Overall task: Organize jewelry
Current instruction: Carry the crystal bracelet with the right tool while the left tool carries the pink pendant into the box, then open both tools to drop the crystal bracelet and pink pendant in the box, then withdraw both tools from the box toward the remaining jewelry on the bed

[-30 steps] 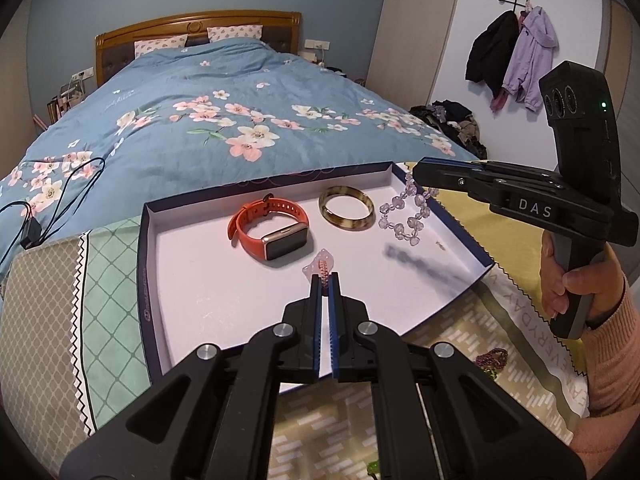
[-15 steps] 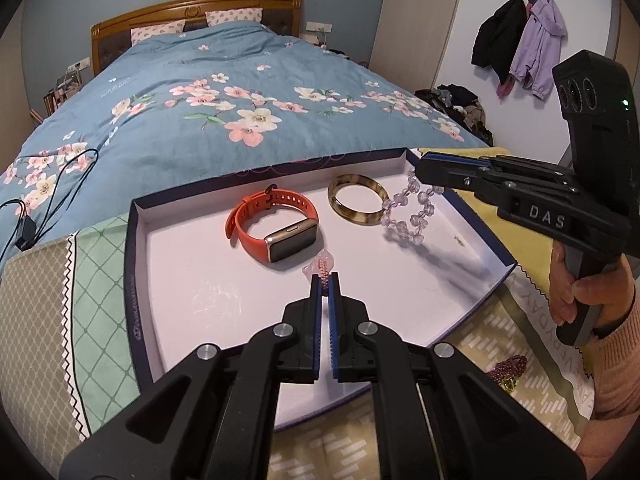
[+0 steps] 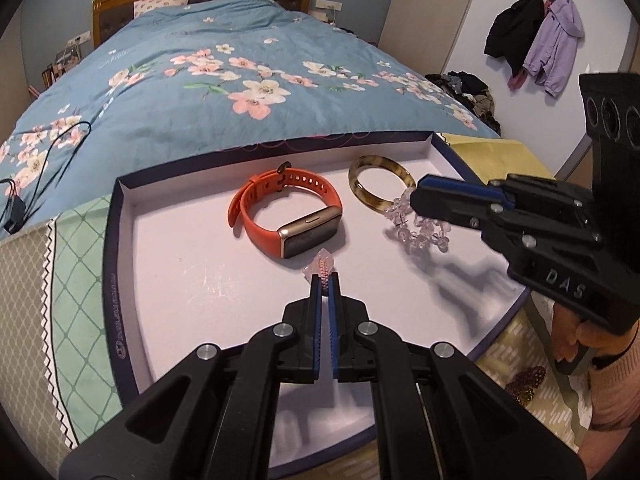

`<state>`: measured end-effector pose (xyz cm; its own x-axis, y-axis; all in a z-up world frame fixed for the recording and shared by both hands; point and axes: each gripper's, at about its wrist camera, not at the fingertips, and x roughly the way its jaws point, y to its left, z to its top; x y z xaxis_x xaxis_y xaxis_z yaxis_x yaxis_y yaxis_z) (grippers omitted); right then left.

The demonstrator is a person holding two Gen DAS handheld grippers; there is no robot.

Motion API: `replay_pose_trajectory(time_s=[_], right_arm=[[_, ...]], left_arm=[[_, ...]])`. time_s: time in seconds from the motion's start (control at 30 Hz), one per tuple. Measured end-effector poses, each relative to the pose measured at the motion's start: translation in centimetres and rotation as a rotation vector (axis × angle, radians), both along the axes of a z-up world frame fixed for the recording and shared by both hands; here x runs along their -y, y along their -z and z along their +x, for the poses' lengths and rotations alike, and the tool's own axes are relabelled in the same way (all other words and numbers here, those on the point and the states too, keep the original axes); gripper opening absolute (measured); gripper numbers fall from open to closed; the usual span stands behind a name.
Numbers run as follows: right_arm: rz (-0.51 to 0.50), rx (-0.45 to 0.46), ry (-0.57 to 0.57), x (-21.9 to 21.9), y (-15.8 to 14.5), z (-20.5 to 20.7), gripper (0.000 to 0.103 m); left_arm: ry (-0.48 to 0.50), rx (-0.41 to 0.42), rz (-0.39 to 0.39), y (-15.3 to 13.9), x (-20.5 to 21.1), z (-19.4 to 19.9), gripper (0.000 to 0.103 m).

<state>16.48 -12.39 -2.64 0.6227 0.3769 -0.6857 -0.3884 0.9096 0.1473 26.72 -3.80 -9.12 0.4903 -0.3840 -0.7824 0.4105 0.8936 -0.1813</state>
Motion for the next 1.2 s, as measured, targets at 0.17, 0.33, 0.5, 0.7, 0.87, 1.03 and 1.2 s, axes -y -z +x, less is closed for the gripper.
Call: replay_pose_trajectory(time_s=[0.17, 0.33, 0.5, 0.7, 0.87, 1.03, 1.2], right_arm=[[0.001, -0.028, 0.002, -0.1, 0.9, 0.3, 0.008], [0.006, -0.015, -0.001, 0.1, 0.4, -0.3, 0.017], [0.031, -0.004, 0.012, 1.1, -0.4, -0.8, 0.025], [0.068, 0.013, 0.024, 2.6, -1.7, -2.4, 0.032], [0.074, 0.029, -0.012, 3.3, -2.6, -5.5, 0.037], [0.044, -0.001, -0.07, 3.7, -1.9, -9.0, 0.037], [-0.006, -0.051, -0.096, 4.3, -0.1, -12.5, 0.036]], left_arm=[[-0.015, -0.018, -0.001, 0.5, -0.1, 0.9, 0.005], [-0.042, -0.015, 0.006, 0.7, -0.5, 1.1, 0.008], [-0.075, 0.015, 0.007, 0.0, -1.1, 0.5, 0.014], [-0.11, 0.102, 0.025, -2.3, -2.2, -1.8, 0.021], [-0.08, 0.198, -0.007, -4.9, -3.3, -5.8, 0.028], [-0.027, 0.233, -0.05, -6.2, -4.0, -9.8, 0.032], [0.004, 0.224, -0.049, -5.4, -3.9, -13.1, 0.033]])
